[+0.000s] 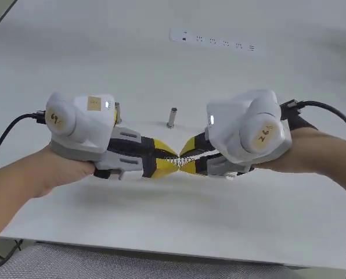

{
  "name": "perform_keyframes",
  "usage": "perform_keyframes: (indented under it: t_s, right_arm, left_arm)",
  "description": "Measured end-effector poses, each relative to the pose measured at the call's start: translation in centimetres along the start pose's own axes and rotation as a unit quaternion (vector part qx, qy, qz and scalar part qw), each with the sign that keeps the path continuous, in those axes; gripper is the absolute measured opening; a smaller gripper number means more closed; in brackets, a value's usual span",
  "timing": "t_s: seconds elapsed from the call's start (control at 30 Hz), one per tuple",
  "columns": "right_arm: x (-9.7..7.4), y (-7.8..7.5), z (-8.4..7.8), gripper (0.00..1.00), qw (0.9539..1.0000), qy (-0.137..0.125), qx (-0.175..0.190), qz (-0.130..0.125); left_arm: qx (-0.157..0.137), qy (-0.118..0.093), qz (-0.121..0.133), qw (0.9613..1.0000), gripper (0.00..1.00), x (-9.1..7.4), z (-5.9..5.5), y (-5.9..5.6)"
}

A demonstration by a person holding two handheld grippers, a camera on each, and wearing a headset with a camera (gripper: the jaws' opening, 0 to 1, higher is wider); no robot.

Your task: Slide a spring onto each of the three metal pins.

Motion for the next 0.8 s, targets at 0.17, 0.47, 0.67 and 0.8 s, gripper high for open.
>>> perform_keyframes:
  t_s: [0.17, 0.47, 0.67, 0.8]
  right_arm:
    - [0.02, 0.05, 0.03, 0.13, 1.0, -0.003, 0.003, 0.003]
    - [-0.18, 0.31, 0.05, 0.13, 0.9999, -0.008, -0.001, 0.006]
    - [-0.33, 0.42, 0.13, 0.13, 0.9999, -0.01, -0.003, 0.005]
    - [-0.43, 0.49, -0.11, 0.13, 1.0, -0.006, -0.002, 0.004]
  left_arm:
    - [-0.003, 0.001, -0.004, 1.0, 0.08, -0.01, -0.03, -0.1]
    - [-0.004, 0.0, -0.01, 0.9999, 0.08, -0.11, 0.0, -0.38]
    - [-0.006, 0.0, -0.013, 0.9999, 0.08, -0.24, 0.03, -0.43]
    - [-0.006, 0.001, -0.013, 0.9999, 0.08, -0.33, -0.03, -0.43]
Point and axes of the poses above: the centre of the closed fingertips' face, and the gripper's own axes: x roughly forward along the fingers, y roughly to its left, z roughly out of its top, the point moved 6 cm from there along -x, roughly backward along the fingers, and after that the axes turned 9 degrees about y, right-handed, at the moved point
